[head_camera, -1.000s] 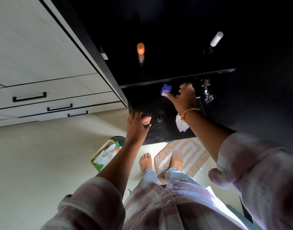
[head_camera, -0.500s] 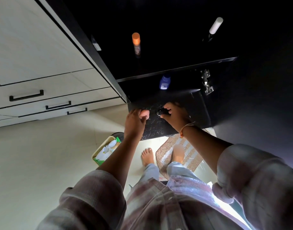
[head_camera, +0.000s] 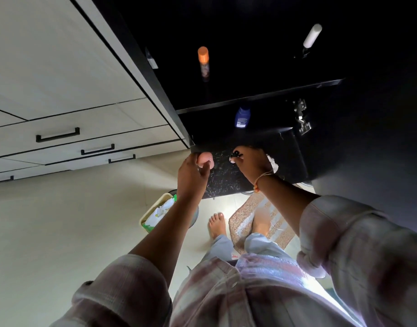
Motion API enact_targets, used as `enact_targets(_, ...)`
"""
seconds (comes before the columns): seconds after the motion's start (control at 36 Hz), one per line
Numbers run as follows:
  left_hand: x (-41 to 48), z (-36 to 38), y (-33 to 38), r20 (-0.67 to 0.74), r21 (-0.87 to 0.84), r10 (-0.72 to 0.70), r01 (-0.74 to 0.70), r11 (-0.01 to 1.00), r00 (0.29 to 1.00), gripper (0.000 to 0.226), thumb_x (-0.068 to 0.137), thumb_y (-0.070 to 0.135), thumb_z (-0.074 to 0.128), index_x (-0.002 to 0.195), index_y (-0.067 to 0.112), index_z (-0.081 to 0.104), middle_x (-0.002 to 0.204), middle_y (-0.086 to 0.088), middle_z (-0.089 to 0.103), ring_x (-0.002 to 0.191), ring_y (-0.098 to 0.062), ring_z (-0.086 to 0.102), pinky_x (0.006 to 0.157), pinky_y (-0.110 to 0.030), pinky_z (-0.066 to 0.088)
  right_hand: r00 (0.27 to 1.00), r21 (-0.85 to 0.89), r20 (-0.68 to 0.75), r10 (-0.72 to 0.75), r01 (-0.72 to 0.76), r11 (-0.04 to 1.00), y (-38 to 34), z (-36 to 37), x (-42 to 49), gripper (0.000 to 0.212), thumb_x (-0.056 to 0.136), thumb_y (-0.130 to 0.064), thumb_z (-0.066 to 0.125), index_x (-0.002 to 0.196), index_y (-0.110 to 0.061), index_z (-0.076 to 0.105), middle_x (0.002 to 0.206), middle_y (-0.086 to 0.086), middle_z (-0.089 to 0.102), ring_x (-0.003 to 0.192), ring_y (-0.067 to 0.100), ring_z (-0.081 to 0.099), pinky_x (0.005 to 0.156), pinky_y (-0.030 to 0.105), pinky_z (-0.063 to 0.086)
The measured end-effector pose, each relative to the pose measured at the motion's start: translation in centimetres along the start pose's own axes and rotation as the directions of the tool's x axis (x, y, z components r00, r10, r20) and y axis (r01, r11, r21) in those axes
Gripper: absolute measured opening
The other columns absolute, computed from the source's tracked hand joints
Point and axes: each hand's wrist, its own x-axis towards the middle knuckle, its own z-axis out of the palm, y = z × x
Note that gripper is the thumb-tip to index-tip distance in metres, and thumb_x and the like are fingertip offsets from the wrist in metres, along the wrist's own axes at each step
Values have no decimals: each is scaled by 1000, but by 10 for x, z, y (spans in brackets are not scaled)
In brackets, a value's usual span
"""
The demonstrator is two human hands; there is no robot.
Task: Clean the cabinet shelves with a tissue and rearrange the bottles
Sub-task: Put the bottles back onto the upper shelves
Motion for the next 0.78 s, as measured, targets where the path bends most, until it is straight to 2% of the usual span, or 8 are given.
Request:
enact_targets(0.11,-7,-14,18,-9,-56,25,-26,998,1000,28,90,28,63,116,19,60,107,-2,69,93,-18,66,82,-34,56,998,143,-59,3,6,990,-4,-20,-21,19,87,-38,64,95,-22,64,90,0,74,89,22,69,73,38,56)
enact_targets(0.19,-13,-26,36,-21,-77,70,-71,994,997,27,90,32,62,115,21,59,107,-1,69,92,-19,66,79,-37,57,994,233,-113,4,23,972,-8,-43,-40,17,87,-35,68,98,-23,66,93,-2,74,90,14,70,76,30,56)
enact_targets(0.31,-20,-44,66,-48,-100,175,-179,979,983,28,91,31,63,118,21,59,110,3,64,93,-12,64,74,-22,54,968,352,-252,12,80,932,-20,-80,-67,21,88,-31,70,103,-17,68,96,-4,73,90,7,68,74,10,51)
enact_targets(0.39,-25,-62,90,-81,-182,221,-233,955,972,26,91,34,63,116,27,60,107,10,60,92,-5,62,77,-23,55,928,448,-370,39,142,883,-32,-109,-82,24,87,-31,72,105,-15,68,94,-5,73,88,3,69,75,17,57)
enact_targets(0.5,-31,-90,127,-160,-254,310,-342,905,937,23,89,34,63,112,33,60,104,16,60,91,2,61,77,-18,52,853,475,-521,34,256,842,-57,-150,-98,21,86,-31,73,103,-19,69,92,-9,72,87,0,67,72,12,53)
enact_targets(0.61,-38,-124,168,-239,-307,390,-450,839,889,24,89,37,63,113,36,59,107,18,58,94,3,61,77,-14,51,786,496,-618,13,377,782,-88,-192,-113,19,85,-28,73,102,-19,70,91,-10,72,86,1,68,74,21,57)
enact_targets(0.69,-42,-153,198,-335,-289,454,-548,785,826,24,91,34,62,115,34,58,109,17,57,97,3,60,76,-9,48,725,448,-688,-42,469,761,-109,-222,-121,19,86,-26,73,104,-20,71,95,-10,71,88,1,68,74,21,57)
enact_targets(0.78,-43,-184,229,-456,-250,500,-645,722,736,26,93,31,61,119,28,58,111,16,56,101,-3,59,80,-12,49,648,387,-758,-80,545,743,-126,-253,-127,20,87,-26,71,106,-21,70,99,-10,69,89,1,68,73,19,56)
